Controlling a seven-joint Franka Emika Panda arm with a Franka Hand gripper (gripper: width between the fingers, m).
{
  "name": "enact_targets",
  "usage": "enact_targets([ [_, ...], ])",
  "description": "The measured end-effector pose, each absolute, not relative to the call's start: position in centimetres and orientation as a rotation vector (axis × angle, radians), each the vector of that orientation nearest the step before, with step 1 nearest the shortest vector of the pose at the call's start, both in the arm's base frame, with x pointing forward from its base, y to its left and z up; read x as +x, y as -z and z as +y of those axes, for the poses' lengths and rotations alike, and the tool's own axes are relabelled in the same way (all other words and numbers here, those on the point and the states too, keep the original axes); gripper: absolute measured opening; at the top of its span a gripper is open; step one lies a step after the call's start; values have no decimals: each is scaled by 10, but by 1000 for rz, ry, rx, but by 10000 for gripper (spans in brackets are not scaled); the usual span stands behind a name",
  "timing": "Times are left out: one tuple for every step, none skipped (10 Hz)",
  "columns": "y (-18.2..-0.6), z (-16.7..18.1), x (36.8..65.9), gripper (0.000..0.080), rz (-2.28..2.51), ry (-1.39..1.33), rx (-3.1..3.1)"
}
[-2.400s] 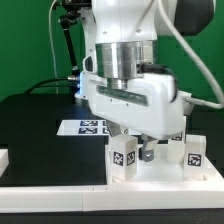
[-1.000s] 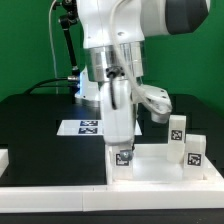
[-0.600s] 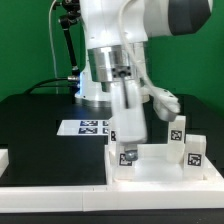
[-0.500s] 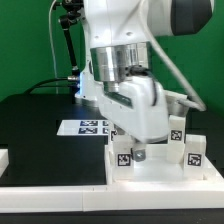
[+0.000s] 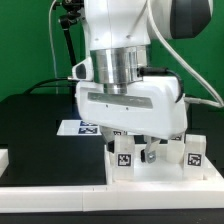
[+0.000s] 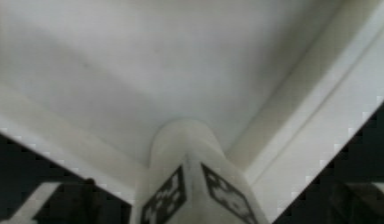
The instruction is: Assemble square table
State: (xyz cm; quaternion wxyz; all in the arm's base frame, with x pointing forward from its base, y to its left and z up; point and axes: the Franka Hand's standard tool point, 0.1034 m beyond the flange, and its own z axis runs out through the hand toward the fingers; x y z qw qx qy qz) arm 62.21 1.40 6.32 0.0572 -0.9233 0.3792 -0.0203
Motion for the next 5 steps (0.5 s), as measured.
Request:
enact_targets([
  [-64,6,623,648,844,85,-2929],
  [-63,6,623,649,509,102,-3031],
  [-62,6,622,649,517,107,-3029],
  [-62,6,622,640,565,106,-3019],
  [-62,6,622,640,587,105,-3014],
])
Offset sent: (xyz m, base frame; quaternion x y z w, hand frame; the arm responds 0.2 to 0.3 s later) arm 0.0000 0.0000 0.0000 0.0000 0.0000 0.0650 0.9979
